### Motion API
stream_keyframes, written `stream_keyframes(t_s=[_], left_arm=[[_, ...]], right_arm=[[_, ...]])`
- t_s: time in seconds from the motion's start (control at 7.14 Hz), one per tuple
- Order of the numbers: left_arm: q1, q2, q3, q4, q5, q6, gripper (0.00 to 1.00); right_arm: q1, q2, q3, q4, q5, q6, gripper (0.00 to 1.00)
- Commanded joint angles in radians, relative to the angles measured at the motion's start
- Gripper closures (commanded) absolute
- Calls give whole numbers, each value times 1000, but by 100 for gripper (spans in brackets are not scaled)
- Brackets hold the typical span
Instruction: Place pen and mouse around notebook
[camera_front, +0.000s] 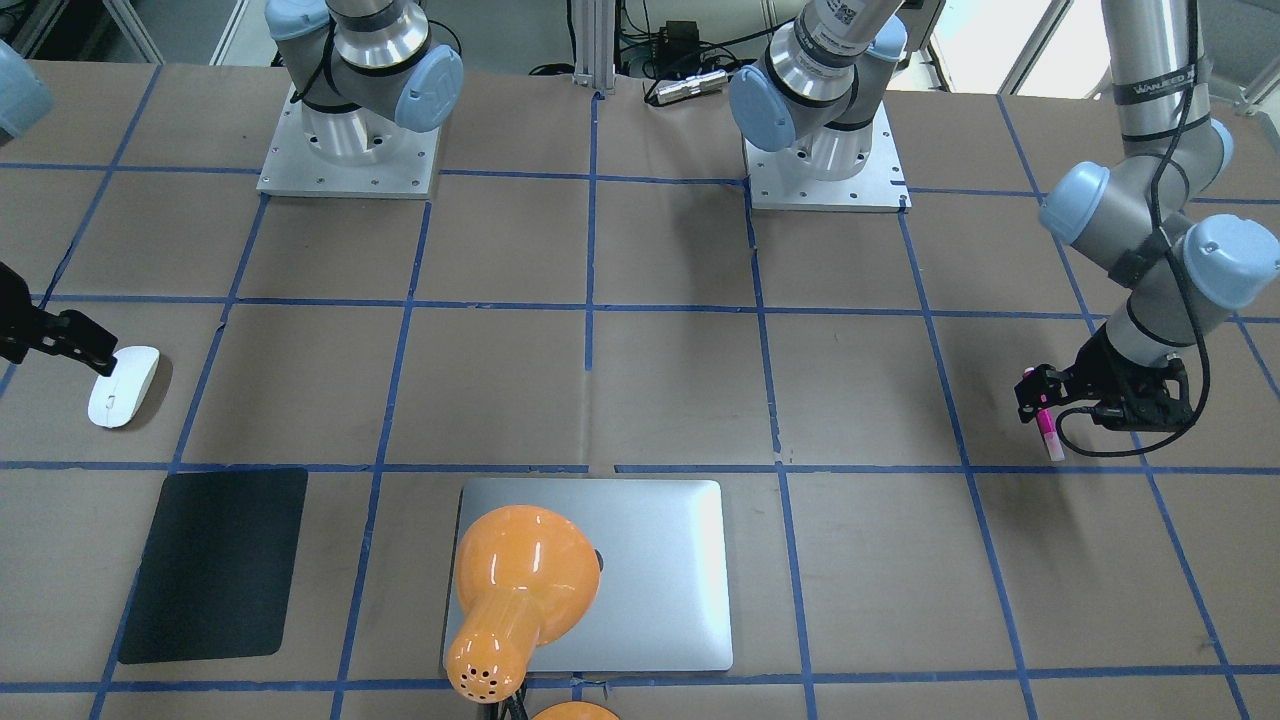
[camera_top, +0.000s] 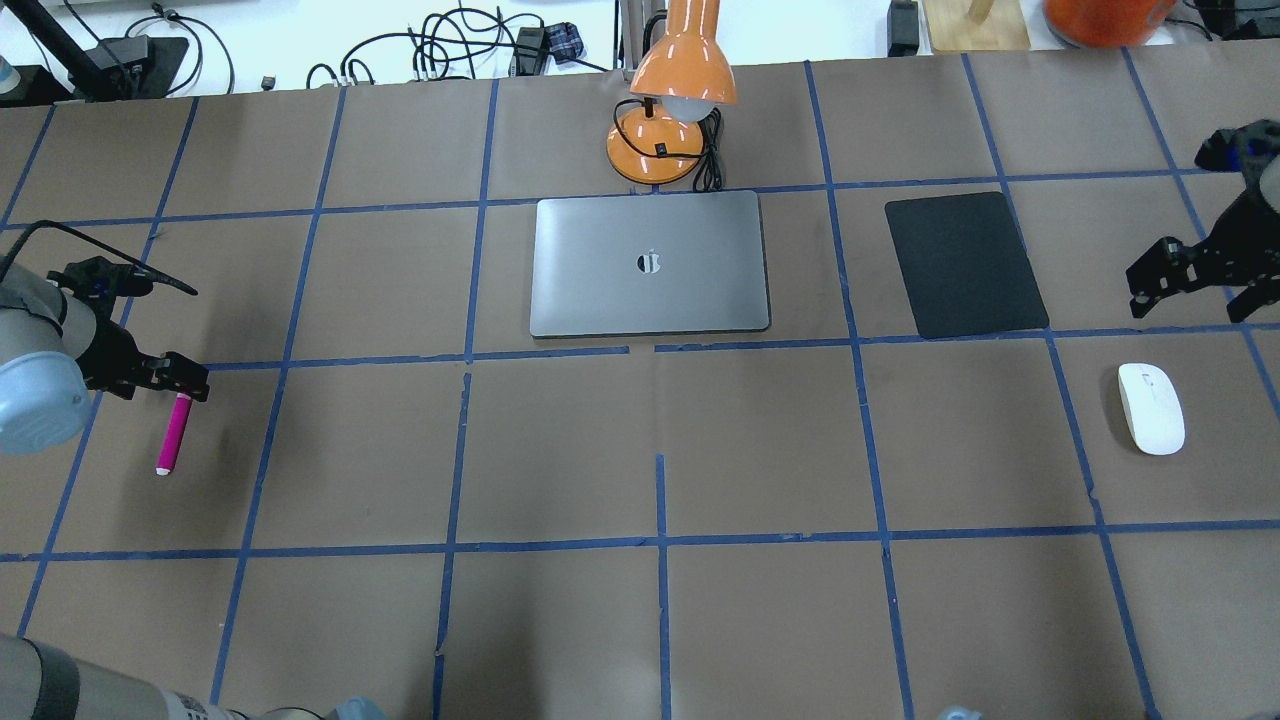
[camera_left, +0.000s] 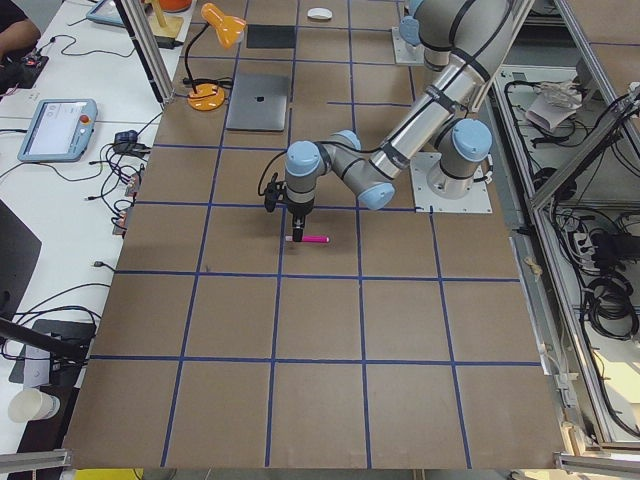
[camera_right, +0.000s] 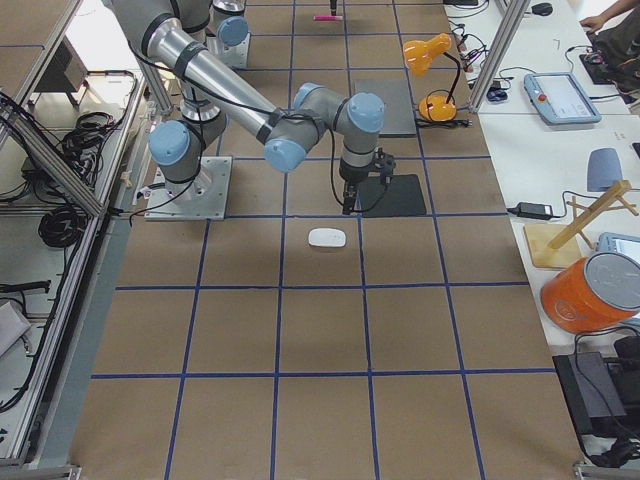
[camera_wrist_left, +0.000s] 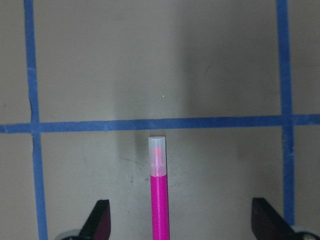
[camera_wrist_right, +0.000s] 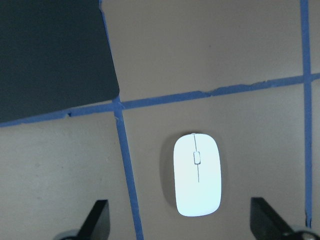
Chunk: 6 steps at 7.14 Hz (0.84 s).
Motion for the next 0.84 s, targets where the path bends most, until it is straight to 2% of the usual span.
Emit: stream_keyframes(t_s=[0.0,0.14,0.42,0.56,0.7], left_arm=[[11,-59,-5,54,-1,8,0],[11,-54,-10,56,0,5,27],[11,-42,-13,54,2,3,95],[11,-39,-13,54,2,3,100],[11,-39,-13,54,2,3,100]], right_arm=[[-73,9,176,-161,5,-78,0],[-78,53,173,-190,4,-142,0],[-93,95,171,-234,-7,-178,0],[-96,104,168,-242,-1,-178,0],[-96,113,161,-240,-7,-184,0]])
